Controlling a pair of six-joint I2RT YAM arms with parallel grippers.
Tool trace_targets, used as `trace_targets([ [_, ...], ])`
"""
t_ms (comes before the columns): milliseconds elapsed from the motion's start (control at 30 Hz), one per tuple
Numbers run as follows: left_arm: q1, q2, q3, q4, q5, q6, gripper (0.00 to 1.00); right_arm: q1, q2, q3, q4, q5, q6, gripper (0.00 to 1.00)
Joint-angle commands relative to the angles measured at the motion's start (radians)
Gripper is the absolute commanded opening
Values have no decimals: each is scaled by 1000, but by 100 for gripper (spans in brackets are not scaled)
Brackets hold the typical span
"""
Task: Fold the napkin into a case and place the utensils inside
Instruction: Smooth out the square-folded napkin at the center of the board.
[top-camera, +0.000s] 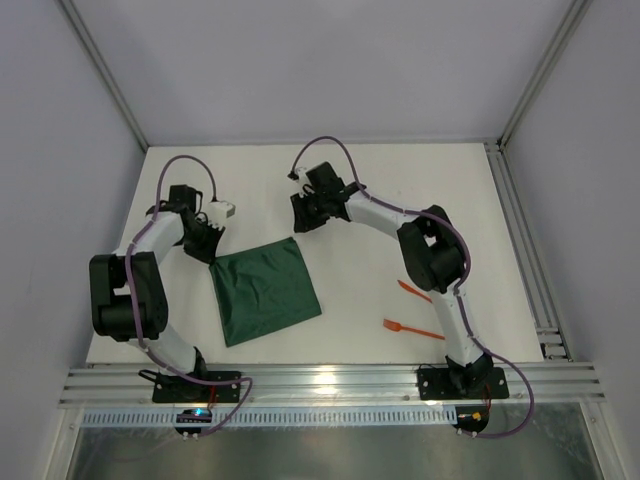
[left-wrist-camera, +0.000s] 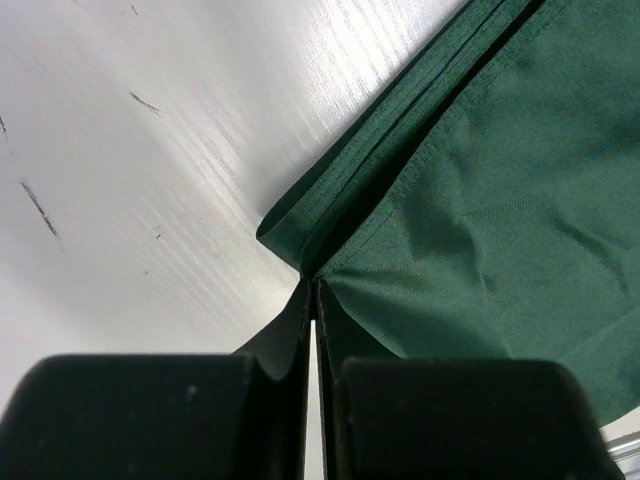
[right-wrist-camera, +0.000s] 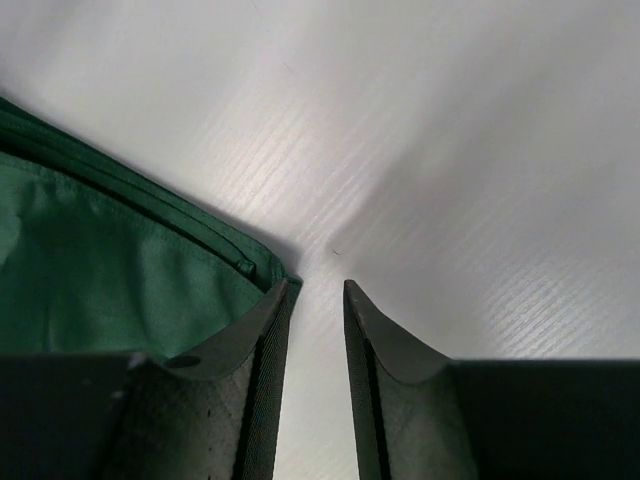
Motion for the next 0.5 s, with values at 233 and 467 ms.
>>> trace_targets([
  [233,5,-26,39,-5,29,25,0,15,38,88,11,-87,23,34],
  [467,5,-29,40,-2,30,19,0,17,78,91,-15,-58,20,34],
])
